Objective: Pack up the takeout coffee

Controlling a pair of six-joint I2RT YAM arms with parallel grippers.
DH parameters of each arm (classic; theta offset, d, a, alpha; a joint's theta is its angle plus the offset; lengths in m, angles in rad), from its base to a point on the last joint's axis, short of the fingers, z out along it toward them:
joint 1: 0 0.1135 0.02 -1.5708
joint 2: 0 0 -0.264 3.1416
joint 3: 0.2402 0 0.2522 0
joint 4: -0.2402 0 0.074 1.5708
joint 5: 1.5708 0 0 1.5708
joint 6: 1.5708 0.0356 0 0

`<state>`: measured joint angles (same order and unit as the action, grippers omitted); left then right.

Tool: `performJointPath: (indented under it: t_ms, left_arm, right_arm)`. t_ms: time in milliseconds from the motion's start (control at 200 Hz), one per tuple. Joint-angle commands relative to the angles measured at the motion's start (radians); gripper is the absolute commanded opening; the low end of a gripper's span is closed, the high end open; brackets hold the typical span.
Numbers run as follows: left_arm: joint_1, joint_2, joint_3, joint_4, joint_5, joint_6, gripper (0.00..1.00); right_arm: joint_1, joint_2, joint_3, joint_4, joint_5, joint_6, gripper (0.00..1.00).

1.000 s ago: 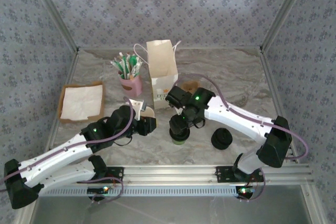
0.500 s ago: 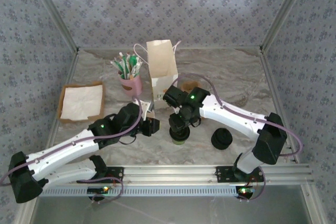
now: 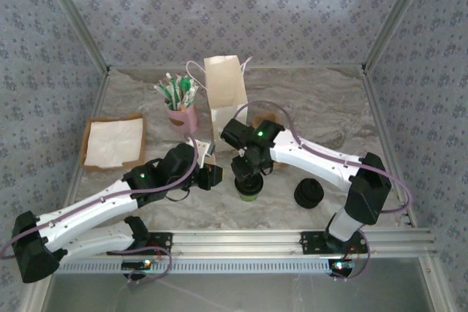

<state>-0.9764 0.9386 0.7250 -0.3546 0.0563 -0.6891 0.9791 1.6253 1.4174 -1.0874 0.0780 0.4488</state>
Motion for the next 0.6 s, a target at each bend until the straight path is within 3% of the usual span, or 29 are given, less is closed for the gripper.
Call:
performJointPath:
  t_ms: [0, 595]
  left_arm:
    - [-0.003, -0.015, 0.034, 0.013, 0.009, 0.019, 0.19]
    - [-0.004, -0.015, 0.037, 0.015, 0.008, 0.022, 0.18]
  right_arm:
    - [0.013, 0.033, 0.007, -0.071, 0.048, 0.025, 0.59]
    - [0.023, 0.059, -0.069, -0.046, -0.022, 0.024, 0.56]
